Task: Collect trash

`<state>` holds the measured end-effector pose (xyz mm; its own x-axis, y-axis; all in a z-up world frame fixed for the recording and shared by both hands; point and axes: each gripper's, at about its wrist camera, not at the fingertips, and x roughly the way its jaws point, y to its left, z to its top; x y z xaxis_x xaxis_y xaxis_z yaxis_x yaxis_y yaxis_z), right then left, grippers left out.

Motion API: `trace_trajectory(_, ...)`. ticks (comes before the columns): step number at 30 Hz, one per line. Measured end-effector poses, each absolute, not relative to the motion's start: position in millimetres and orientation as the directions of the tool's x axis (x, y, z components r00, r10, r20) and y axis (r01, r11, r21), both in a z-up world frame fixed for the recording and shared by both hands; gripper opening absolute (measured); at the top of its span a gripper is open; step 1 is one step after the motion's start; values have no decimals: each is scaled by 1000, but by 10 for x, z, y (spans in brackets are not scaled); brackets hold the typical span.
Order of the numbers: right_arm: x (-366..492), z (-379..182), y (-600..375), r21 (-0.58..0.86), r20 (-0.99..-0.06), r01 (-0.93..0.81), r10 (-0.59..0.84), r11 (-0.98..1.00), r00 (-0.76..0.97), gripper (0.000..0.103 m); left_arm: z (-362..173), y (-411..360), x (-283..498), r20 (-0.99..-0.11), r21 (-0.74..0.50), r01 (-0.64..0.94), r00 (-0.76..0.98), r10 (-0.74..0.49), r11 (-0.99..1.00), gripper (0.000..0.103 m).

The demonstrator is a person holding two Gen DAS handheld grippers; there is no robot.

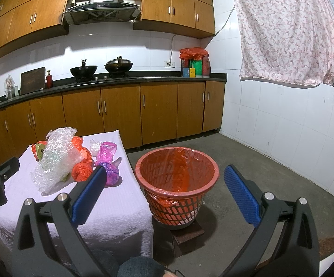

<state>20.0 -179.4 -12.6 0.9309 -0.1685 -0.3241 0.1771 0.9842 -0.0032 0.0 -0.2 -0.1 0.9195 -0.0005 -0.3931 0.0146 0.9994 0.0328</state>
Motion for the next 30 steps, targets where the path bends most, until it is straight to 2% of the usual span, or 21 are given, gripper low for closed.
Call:
trace_trajectory(18, 255, -205, -1779, 14, -336, 172, -157, 985, 929, 99, -23, 29, 25, -409, 25, 7, 913, 3, 1000, 101)
trace_trajectory(30, 362, -261, -1770, 36, -367, 105, -85, 994, 926, 99, -215, 325, 152, -483, -29, -12, 876, -3, 1000, 101)
